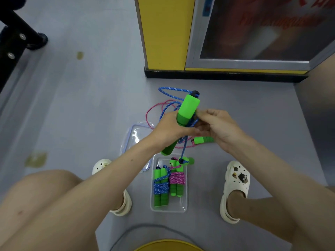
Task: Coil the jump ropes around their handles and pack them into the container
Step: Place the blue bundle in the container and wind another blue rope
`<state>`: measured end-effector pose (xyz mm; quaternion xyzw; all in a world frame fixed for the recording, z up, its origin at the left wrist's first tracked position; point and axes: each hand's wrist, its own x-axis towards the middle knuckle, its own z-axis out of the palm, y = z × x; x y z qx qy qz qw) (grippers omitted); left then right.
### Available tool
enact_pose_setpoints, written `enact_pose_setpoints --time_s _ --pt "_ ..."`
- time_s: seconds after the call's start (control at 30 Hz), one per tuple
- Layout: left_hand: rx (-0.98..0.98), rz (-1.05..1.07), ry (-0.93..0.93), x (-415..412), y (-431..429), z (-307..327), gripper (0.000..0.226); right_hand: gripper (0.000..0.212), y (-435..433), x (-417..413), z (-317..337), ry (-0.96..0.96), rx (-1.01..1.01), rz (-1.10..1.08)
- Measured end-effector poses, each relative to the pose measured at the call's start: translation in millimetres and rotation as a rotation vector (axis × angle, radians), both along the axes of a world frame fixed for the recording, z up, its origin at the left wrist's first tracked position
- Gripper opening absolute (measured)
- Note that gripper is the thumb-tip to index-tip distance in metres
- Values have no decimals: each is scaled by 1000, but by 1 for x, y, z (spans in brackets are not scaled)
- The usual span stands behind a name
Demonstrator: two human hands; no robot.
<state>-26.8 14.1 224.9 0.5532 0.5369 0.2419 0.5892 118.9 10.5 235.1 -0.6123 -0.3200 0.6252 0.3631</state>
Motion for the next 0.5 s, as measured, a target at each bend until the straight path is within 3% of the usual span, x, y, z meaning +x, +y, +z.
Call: enact_pose_setpoints --time_s 0.1,0.17,0.33,0.37,0.43,0.5 --pt "-9 94 -3 1 1 3 8 36 2 2 -2 -166 9 -10" --pt "-61 172 -54 1 3 7 11 38 4 5 -3 -316 -34 59" --pt "-175 357 -319 -2 9 13 19 11 -3 4 -19 -492 -198 460" --pt "-204 388 -364 -2 11 14 19 14 -5 2 -22 -504 -176 545" --pt "-256 440 -462 -3 13 14 20 48 -6 -1 -23 -453 -161 647" --pt "-281 465 -553 -4 16 17 24 50 -6 -2 -22 -392 -128 687"
